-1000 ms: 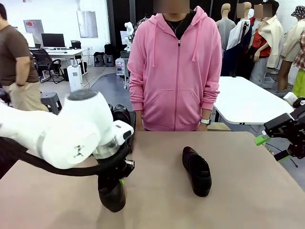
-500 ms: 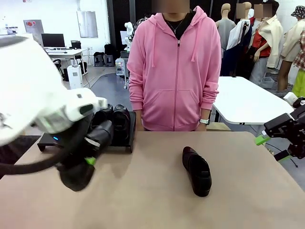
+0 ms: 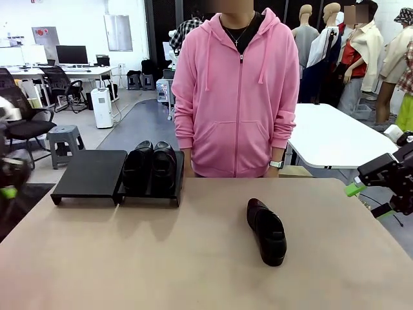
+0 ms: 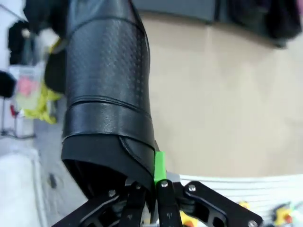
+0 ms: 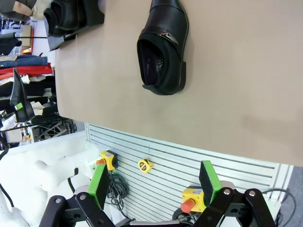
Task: Organize the shoes by placing them on the stand.
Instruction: Place the Shoe from the middle of the table onto the Shoes Stand.
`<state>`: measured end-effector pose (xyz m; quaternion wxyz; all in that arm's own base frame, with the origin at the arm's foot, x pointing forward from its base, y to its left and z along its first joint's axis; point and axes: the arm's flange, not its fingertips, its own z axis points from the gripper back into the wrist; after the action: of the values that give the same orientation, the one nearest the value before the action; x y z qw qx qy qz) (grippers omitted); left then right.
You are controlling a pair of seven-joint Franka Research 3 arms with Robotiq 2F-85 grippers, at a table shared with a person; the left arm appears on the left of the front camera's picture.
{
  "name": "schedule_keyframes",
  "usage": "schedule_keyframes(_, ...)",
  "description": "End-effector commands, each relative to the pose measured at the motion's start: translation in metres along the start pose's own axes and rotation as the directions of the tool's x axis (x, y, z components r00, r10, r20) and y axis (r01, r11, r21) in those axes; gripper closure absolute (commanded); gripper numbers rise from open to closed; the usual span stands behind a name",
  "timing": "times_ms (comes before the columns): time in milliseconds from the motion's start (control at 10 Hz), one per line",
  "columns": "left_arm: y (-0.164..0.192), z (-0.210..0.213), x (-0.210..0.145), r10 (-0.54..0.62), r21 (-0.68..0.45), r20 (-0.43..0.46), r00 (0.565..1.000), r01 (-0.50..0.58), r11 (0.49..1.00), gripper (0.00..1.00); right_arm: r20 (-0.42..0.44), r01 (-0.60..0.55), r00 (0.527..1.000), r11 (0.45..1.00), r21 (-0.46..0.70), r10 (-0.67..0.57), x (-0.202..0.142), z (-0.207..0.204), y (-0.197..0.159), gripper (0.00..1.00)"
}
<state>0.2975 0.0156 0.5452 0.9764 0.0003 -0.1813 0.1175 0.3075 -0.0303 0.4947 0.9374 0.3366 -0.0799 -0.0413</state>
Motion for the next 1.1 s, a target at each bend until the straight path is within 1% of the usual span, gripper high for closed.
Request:
schedule_keyframes(0,0.037,-0.044,-0.066,0.092,-0.102,0.053,0.994,-0.086,0.991,1.0,-0.001,-0.023,1.0,0.999,0.027,0.023,0.001,0.002,-0.001,0.0)
schedule_keyframes(100,0.0,0.0,0.0,0.0,0.0,0.0,1.0,0.0,1.0,1.0,-0.001,-0.023,1.0,0.999,0.027,0.023,0.001,0.002,-0.001,0.0)
schedule_keyframes(600,-0.001,-0.003,-0.001,-0.005,0.006,-0.01,1.0,0.005,1.0,1.0,-0.001,-0.023,1.0,0.999,0.027,0.023,0.001,0.002,-0.001,0.0)
schedule_keyframes(700,0.007,-0.019,0.026,-0.015,-0.032,-0.047,0.999,0.014,0.999,1.0,-0.001,-0.023,1.0,0.999,0.027,0.023,0.001,0.002,-0.001,0.0)
schedule_keyframes(800,-0.001,-0.027,0.052,-0.108,-0.033,0.008,0.994,0.108,0.994,1.0,-0.001,-0.023,1.0,0.999,0.027,0.023,0.001,0.002,-0.001,0.0)
schedule_keyframes(900,-0.021,-0.041,0.094,-0.18,0.054,0.076,0.981,0.176,0.983,1.0,-0.001,-0.023,1.0,0.999,0.027,0.023,0.001,0.002,-0.001,0.0)
schedule_keyframes(1000,-0.036,-0.051,0.115,-0.286,0.035,0.1,0.953,0.284,0.958,1.0,-0.001,-0.023,1.0,0.999,0.027,0.023,0.001,0.002,-0.001,0.0)
